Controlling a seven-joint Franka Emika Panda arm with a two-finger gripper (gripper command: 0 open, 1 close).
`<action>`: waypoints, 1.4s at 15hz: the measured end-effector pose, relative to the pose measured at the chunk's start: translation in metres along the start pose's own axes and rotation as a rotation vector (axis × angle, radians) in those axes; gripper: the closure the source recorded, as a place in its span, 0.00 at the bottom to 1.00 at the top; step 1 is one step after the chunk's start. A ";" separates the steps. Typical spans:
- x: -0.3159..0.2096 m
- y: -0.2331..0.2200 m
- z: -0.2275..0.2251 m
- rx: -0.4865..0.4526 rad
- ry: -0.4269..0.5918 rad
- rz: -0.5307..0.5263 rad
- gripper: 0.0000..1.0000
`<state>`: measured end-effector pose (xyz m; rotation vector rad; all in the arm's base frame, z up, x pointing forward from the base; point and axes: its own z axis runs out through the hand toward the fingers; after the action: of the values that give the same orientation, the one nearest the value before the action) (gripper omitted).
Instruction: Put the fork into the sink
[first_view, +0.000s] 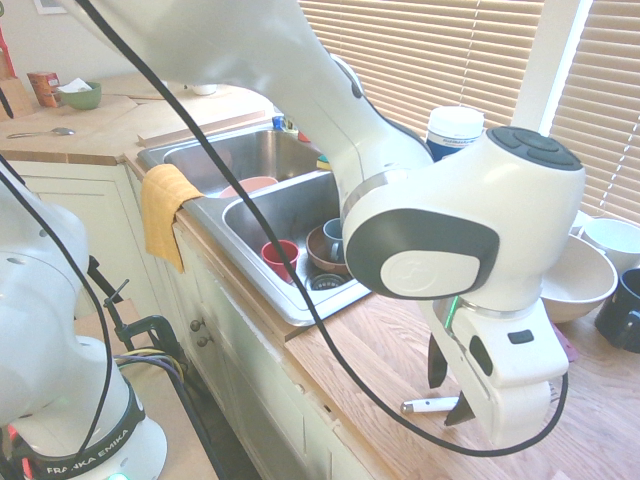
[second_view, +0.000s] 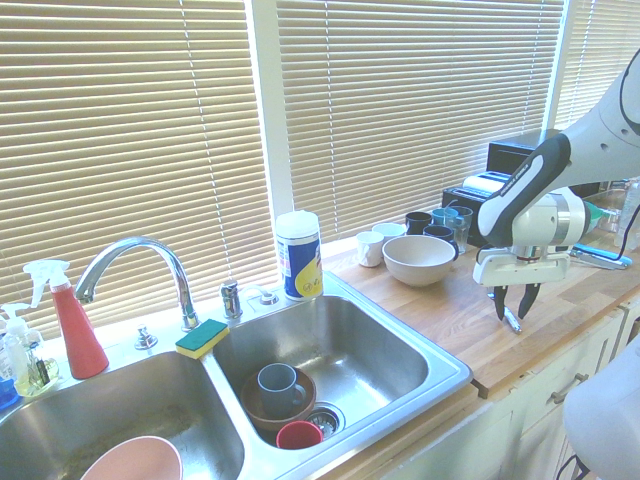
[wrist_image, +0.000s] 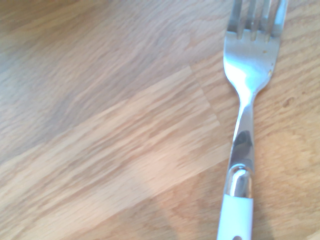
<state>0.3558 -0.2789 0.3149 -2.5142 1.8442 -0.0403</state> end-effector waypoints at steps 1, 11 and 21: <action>0.001 0.000 0.001 0.000 -0.001 0.000 1.00; 0.004 -0.002 0.000 0.005 0.005 0.002 1.00; -0.091 -0.058 -0.126 0.129 0.051 -0.226 1.00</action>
<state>0.3796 -0.1751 0.4420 -2.6384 1.5094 -0.2212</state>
